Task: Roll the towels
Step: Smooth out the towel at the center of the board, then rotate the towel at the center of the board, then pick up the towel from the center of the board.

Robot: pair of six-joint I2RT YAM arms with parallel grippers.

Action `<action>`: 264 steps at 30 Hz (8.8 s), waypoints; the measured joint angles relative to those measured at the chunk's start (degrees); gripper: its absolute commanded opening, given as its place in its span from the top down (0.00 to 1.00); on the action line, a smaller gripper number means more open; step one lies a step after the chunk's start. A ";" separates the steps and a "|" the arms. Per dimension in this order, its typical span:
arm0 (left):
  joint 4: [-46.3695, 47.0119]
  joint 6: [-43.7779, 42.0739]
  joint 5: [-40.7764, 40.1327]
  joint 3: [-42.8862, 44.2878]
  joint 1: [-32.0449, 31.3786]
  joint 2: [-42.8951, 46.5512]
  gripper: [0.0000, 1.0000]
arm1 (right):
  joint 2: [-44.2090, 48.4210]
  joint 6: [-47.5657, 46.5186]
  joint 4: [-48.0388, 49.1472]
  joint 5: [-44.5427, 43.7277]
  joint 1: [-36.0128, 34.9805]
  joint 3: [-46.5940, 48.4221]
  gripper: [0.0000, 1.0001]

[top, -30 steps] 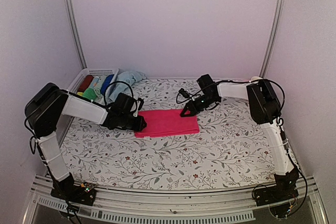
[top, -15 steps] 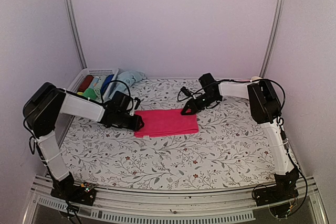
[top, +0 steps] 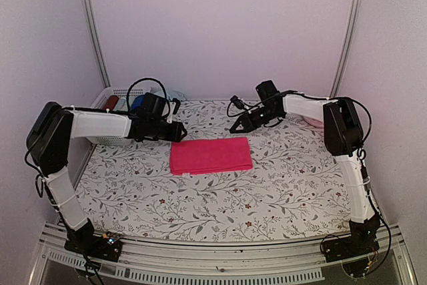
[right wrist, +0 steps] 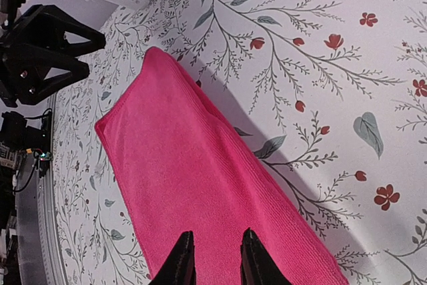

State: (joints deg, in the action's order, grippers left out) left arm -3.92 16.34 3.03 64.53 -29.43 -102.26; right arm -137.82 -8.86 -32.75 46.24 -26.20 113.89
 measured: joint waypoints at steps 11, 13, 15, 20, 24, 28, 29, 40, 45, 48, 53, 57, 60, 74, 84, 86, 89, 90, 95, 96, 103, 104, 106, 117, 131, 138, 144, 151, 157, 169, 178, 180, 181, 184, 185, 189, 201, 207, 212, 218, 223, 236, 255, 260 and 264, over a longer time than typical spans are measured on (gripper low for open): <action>0.00 -0.52 1.40 3.21 0.76 -13.18 0.61 | -3.89 1.68 1.33 -5.62 0.00 2.05 0.79; 0.04 -0.68 0.72 3.48 1.01 -13.18 0.62 | -5.25 2.49 1.33 -8.13 0.02 2.05 0.80; 0.02 -0.90 0.37 3.48 1.33 -13.27 0.61 | -6.60 3.34 1.92 -10.32 0.04 2.05 0.80; 0.22 -1.40 0.13 3.28 1.51 -13.27 0.58 | -6.80 4.85 3.17 -13.33 0.02 2.32 0.80; 0.33 -1.75 0.13 3.23 1.51 -13.25 0.49 | -6.69 5.18 3.93 -14.95 -0.02 2.32 0.79; 0.31 -1.99 0.11 3.28 1.51 -13.14 0.32 | -5.90 4.72 3.65 -15.82 -0.02 2.08 0.71; 0.13 -1.99 0.02 3.37 1.53 -13.00 0.27 | -5.51 4.50 3.17 -15.72 0.02 1.84 0.69; -2.21 -1.53 -0.22 2.67 2.40 -1.70 0.16 | 11.72 -3.39 -1.40 -7.30 0.28 -4.79 0.53; 0.35 -0.15 1.42 -2.78 1.01 5.03 0.34 | 17.92 -7.52 -1.20 -2.38 -0.37 -11.15 0.58; 1.44 0.42 2.67 -6.86 -1.16 5.42 0.45 | 17.40 -9.64 -1.79 -0.98 -1.36 -15.37 0.66; 1.55 1.49 3.96 -10.62 -4.22 4.07 0.63 | 12.98 -11.43 -3.45 0.94 -3.58 -17.33 0.75; 2.12 1.66 3.74 -10.91 -4.59 1.44 0.71 | 10.16 -11.80 -4.72 1.20 -4.33 -17.44 0.78; 2.36 1.73 3.32 -11.52 -4.59 -0.46 0.75 | 9.86 -12.31 -5.81 0.98 -4.15 -18.32 0.79; 6.71 1.73 2.51 -14.69 -4.55 -1.60 0.80 | 6.05 -13.00 -8.50 4.39 -0.42 -21.64 0.80; 7.10 1.57 3.56 -14.75 -4.44 -1.05 0.47 | 5.64 -15.21 -14.51 6.21 -0.35 -18.75 0.69; 5.60 1.40 3.61 -14.64 -4.44 0.04 0.40 | 5.92 -16.72 -16.70 6.27 -0.35 -17.07 0.63; 2.58 0.94 3.26 -14.40 -4.42 2.89 0.19 | 7.58 -18.80 -18.64 5.38 -0.37 -14.49 0.48; 1.53 0.85 2.99 -14.25 -4.42 4.37 0.07 | 8.26 -19.19 -18.91 4.68 -0.37 -13.84 0.40; -1.46 0.20 0.81 -13.33 -4.42 13.60 0.03 | 13.20 -19.76 -16.09 -3.63 -1.01 -10.82 0.01; -1.55 0.13 0.17 -13.33 -4.42 15.41 0.03 | 14.05 -19.78 -14.60 -6.97 -1.33 -10.67 0.01; -0.72 -0.70 -5.11 -16.70 -4.42 24.94 0.03 | 13.55 -19.58 -4.87 -30.34 -4.85 -9.97 0.01; -0.26 -0.94 -5.86 -18.10 -4.42 25.79 0.03 | 12.74 -19.58 -3.82 -32.96 -5.22 -9.46 0.01; 0.33 -1.62 -7.56 -20.96 -4.42 27.06 0.03 | 10.73 -19.52 -1.95 -37.11 -5.77 -8.07 0.01; 6.38 -2.97 -12.72 -29.81 -4.42 27.76 0.03 | -0.09 -20.17 1.81 -48.94 -6.05 -1.25 0.01; 13.53 -3.93 -14.53 -34.34 -4.42 27.30 0.03 | 7.96 -20.44 8.66 -56.87 -3.80 -15.87 0.01; 15.32 -4.11 -15.87 -35.82 -4.42 27.50 0.03 | 23.15 -20.96 3.56 -57.61 0.68 -35.98 0.01; 16.98 -3.58 -16.61 -36.52 -4.42 28.70 0.03 | 33.77 -22.91 -10.10 -52.81 -3.52 -42.34 0.01; 19.43 -3.48 -15.26 -38.10 -4.42 29.53 0.03 | 35.45 -25.49 -9.84 -51.60 -5.01 -28.46 0.01; 20.81 -3.50 -13.86 -39.32 -4.42 29.66 0.03 | 22.27 -27.39 -2.08 -52.98 -4.94 -12.33 0.01; 22.97 -4.33 -12.26 -39.95 -4.42 29.66 0.03 | 4.39 -27.54 9.75 -56.50 -7.21 -6.51 0.01; 23.89 -5.20 -12.96 -39.98 -4.42 29.66 0.03 | -3.26 -26.58 18.75 -65.13 -7.63 -2.54 0.01; 24.79 -5.42 -13.00 -40.26 -4.42 29.73 0.03 | -4.72 -25.94 20.26 -67.45 -7.61 -1.11 0.01; 25.49 -5.49 -13.03 -40.65 -4.42 29.92 0.03 | -5.40 -25.44 20.87 -68.61 -7.54 -0.42 0.01; 27.32 -5.66 -13.09 -42.25 -4.42 31.04 0.03 | -7.17 -24.26 22.03 -71.14 -7.02 1.66 0.01; 27.76 -5.75 -13.03 -42.62 -4.42 31.30 0.03 | -7.65 -23.85 22.16 -71.67 -6.71 2.25 0.01; 28.98 -6.78 -11.34 -42.84 -4.61 31.39 0.03 | -8.59 -21.79 21.24 -72.32 -4.70 4.07 0.01; 30.42 -21.49 -3.63 -36.37 -16.13 24.83 0.03 | 5.79 -16.90 4.96 -60.24 1.25 -3.28 0.01; 28.26 -34.60 -1.81 -24.70 -22.43 16.09 0.06 | 31.52 -21.40 3.21 -49.24 1.07 -20.87 0.01; 25.03 -47.01 -0.42 -13.09 -25.73 5.53 0.18 | 49.79 -25.59 3.19 -42.40 1.09 -35.60 0.01; 18.78 -59.60 -0.44 -1.79 -28.00 -6.97 0.26 | 61.24 -27.87 3.10 -35.43 1.16 -48.57 0.01; 14.05 -66.01 -1.53 3.93 -28.28 -14.86 0.32 | 65.35 -28.57 4.24 -32.11 1.79 -54.18 0.01; 11.72 -72.28 -8.07 9.46 -28.39 -20.63 0.49 | 66.40 -28.50 7.10 -30.49 2.27 -57.99 0.01; 17.18 -72.32 -11.91 10.34 -28.44 -24.26 0.87 | 67.78 -29.66 8.76 -29.14 2.78 -59.87 0.01; 16.59 -70.95 -12.35 11.13 -28.44 -25.18 1.00 | 68.65 -30.62 9.11 -28.79 2.91 -60.87 0.01; 16.06 -68.50 -11.91 11.28 -28.44 -25.14 1.00 | 70.47 -32.65 9.60 -27.43 2.97 -63.32 0.01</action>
State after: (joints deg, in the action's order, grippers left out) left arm 12.14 -52.16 -8.88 75.81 -57.87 -127.39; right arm -67.35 -41.52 -23.16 18.81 -23.22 50.57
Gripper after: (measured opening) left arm 0.013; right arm 0.989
